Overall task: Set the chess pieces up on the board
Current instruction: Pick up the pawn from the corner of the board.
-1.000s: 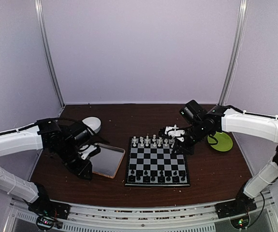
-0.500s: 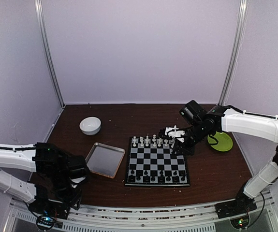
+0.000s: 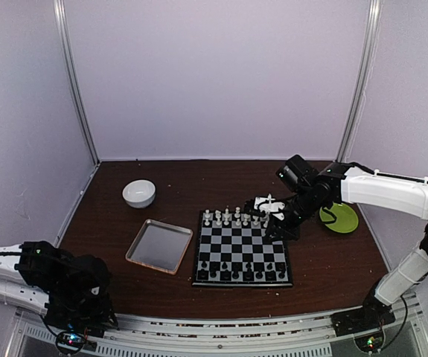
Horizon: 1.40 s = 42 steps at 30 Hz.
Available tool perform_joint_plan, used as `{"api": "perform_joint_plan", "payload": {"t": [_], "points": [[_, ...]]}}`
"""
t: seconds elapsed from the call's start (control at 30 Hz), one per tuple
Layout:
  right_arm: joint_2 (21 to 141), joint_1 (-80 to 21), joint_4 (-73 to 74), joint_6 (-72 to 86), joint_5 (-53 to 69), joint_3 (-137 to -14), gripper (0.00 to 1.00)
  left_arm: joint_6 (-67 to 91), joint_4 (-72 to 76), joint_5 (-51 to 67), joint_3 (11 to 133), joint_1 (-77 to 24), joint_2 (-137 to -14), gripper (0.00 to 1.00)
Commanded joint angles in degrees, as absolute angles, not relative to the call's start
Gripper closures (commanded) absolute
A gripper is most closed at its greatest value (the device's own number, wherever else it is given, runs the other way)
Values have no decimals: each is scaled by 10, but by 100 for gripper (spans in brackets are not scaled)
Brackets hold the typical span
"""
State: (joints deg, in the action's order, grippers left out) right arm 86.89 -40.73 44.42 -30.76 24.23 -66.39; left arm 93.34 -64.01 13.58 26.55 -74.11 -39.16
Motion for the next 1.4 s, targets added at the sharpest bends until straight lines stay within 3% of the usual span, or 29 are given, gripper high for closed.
{"api": "perform_joint_plan", "payload": {"t": [0.0,0.33,0.5,0.63,0.87,1.37], "points": [[856,-406,453,-314,245,-669,77,966,-727,149,231,-744,-388,67],[868,-406,460,-322,252,-671,77,480,-716,72,451,-780,-750,65],[859,-405,460,-322,253,-669,77,350,-724,110,477,-823,-784,65],[856,-404,460,-323,254,-668,77,302,-736,146,455,-829,-755,67],[861,-404,462,-323,257,-669,77,240,-762,182,439,-857,-826,67],[871,-404,466,-325,262,-671,77,273,-769,188,427,-919,-945,66]]}}
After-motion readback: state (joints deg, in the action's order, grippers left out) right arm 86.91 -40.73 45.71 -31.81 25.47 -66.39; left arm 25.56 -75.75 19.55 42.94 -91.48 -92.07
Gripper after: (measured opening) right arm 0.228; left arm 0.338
